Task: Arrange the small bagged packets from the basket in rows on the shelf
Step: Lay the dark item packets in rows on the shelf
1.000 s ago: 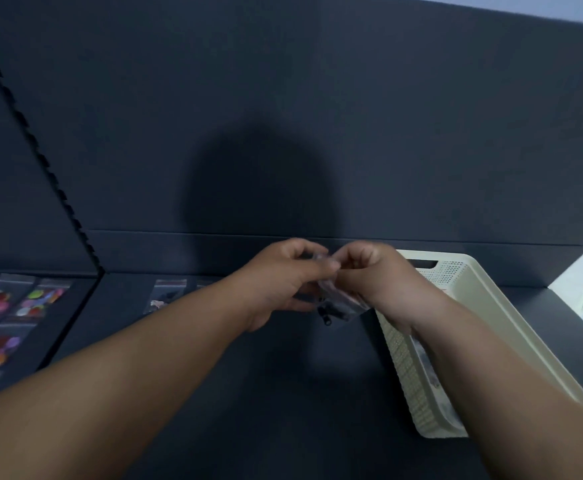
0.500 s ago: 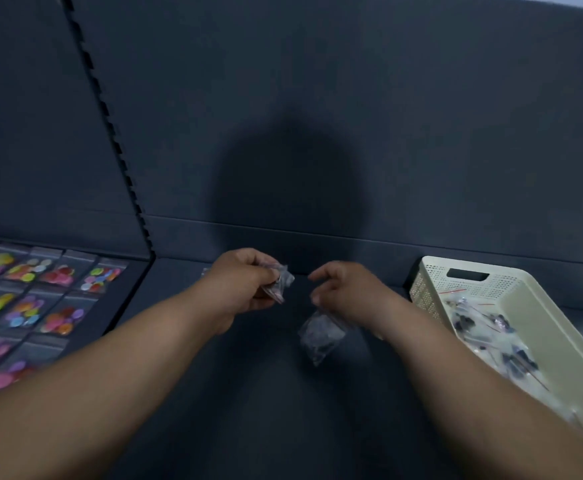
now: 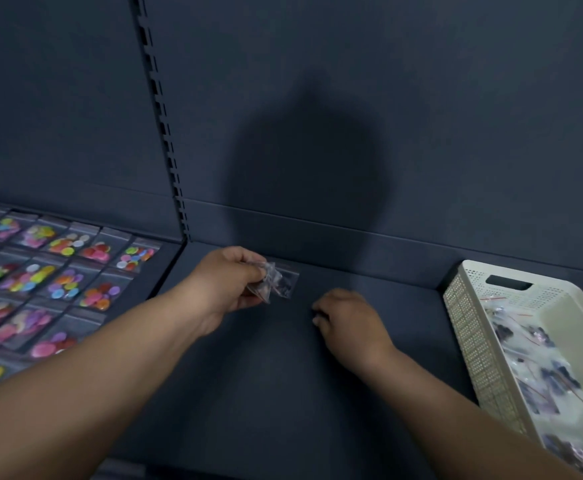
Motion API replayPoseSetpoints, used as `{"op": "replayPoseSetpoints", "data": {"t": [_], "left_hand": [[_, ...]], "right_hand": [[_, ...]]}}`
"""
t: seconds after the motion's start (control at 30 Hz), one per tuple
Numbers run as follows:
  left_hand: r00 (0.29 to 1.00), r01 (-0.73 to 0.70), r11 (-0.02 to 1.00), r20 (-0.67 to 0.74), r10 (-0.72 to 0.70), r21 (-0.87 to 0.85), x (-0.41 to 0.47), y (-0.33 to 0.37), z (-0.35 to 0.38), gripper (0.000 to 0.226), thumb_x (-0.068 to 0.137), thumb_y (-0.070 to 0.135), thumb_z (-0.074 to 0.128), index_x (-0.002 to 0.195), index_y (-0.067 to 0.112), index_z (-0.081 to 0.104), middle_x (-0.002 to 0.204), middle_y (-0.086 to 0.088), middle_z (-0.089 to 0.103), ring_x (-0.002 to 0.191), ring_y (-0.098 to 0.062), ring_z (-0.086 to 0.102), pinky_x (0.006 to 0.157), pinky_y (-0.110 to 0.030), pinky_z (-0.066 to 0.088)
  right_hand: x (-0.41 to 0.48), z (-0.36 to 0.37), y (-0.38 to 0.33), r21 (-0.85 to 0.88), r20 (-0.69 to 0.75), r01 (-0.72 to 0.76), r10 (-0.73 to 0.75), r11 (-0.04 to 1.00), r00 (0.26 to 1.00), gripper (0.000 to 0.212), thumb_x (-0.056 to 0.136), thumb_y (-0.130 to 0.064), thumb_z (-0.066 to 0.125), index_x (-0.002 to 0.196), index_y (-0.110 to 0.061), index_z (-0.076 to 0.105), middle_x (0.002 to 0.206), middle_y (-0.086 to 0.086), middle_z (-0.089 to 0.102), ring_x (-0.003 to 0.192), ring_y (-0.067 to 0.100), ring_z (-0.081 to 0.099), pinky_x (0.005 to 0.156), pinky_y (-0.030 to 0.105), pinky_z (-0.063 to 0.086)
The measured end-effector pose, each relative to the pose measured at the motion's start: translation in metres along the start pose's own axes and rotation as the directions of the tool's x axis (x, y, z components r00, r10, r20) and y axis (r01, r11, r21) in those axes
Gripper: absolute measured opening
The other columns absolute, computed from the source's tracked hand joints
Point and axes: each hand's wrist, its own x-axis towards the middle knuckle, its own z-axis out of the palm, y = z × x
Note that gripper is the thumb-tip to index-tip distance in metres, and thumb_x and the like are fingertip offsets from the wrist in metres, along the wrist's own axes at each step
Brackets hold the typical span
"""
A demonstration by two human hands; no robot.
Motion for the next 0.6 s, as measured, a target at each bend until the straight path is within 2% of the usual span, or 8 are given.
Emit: {"op": "replayPoseSetpoints", "data": {"t": [0.07,0.13,0.2,0.23,0.3,0.37,0.5,0.6], "left_hand": [[1.0,-0.008,1.0,-0.011,0.008,-0.008,0.001,0.001,-0.003,0.016,0.091,-0.002,0.051,0.086,0.011,0.059,0.078,-0.008,0.062,0.065,-0.015,0.059,0.054,-0.024,0.054],[1.0,-0.016,1.0,-0.016,0.016,-0.013,0.001,0.002,-0.005,0.018,0.091,-0.003,0.052,0.084,0.012,0.059,0.076,-0.007,0.062,0.064,-0.014,0.059,0.055,-0.024,0.054],[1.0,-0.016,1.0,-0.018,0.016,-0.014,0.001,0.001,-0.007,0.017,0.091,-0.002,0.052,0.084,0.012,0.059,0.077,-0.007,0.062,0.065,-0.015,0.059,0.057,-0.026,0.053],[1.0,-0.015,1.0,-0.016,0.015,-0.014,0.001,0.001,-0.007,0.017,0.091,-0.002,0.052,0.085,0.012,0.059,0.077,-0.007,0.062,0.065,-0.015,0.059,0.057,-0.026,0.053],[1.0,-0.015,1.0,-0.015,0.015,-0.016,0.002,0.001,-0.008,0.017,0.091,-0.002,0.052,0.085,0.012,0.059,0.078,-0.007,0.062,0.066,-0.015,0.059,0.057,-0.025,0.053],[1.0,-0.017,1.0,-0.013,0.017,-0.018,0.004,0.002,-0.007,0.017,0.091,-0.001,0.052,0.085,0.013,0.059,0.078,-0.008,0.062,0.065,-0.014,0.059,0.056,-0.025,0.053],[1.0,-0.021,1.0,0.003,0.021,-0.008,0.004,0.002,-0.003,0.014,0.091,0.0,0.053,0.087,0.012,0.06,0.077,-0.007,0.063,0.063,-0.013,0.06,0.053,-0.023,0.053],[1.0,-0.02,1.0,0.006,0.02,-0.003,0.006,0.003,-0.001,0.015,0.092,0.001,0.053,0.086,0.012,0.06,0.078,-0.008,0.063,0.064,-0.014,0.06,0.055,-0.025,0.052]], "right_hand": [[0.006,0.001,-0.001,0.0,0.013,0.043,-0.043,0.999,0.999,0.032,0.094,-0.024,0.051,0.124,-0.017,0.059,0.13,0.002,0.055,0.119,0.024,0.047,0.1,0.023,0.033],[0.002,-0.003,-0.001,0.023,-0.087,0.004,-0.002,1.0,0.996,0.038,0.092,-0.027,0.056,0.128,-0.015,0.056,0.133,0.003,0.052,0.123,0.023,0.043,0.104,0.024,0.031],[-0.008,-0.011,-0.002,0.037,-0.269,-0.071,0.078,0.997,0.96,0.032,0.088,-0.033,0.06,0.113,-0.014,0.059,0.117,0.005,0.056,0.111,0.024,0.049,0.093,0.031,0.04],[-0.014,-0.015,-0.003,0.019,-0.29,-0.091,0.093,0.996,0.952,0.028,0.086,-0.037,0.06,0.104,-0.016,0.058,0.109,0.003,0.056,0.104,0.023,0.051,0.085,0.031,0.043],[-0.025,-0.014,-0.004,-0.036,-0.187,-0.07,0.062,0.997,0.98,0.026,0.087,-0.042,0.056,0.101,-0.021,0.055,0.105,-0.002,0.052,0.099,0.018,0.052,0.077,0.026,0.041],[-0.026,-0.006,-0.003,-0.018,-0.089,-0.037,0.035,0.999,0.995,0.024,0.089,-0.035,0.054,0.109,-0.023,0.057,0.11,-0.004,0.052,0.103,0.016,0.052,0.079,0.02,0.038],[-0.003,-0.002,0.01,-0.02,-0.073,-0.003,0.001,1.0,0.997,0.024,0.091,-0.011,0.047,0.107,-0.016,0.064,0.109,0.002,0.057,0.105,0.021,0.051,0.082,0.024,0.04],[0.006,-0.001,0.013,-0.021,-0.067,0.029,-0.03,0.999,0.997,0.031,0.091,-0.01,0.047,0.116,-0.019,0.063,0.118,0.0,0.058,0.111,0.021,0.049,0.092,0.023,0.04]]}}
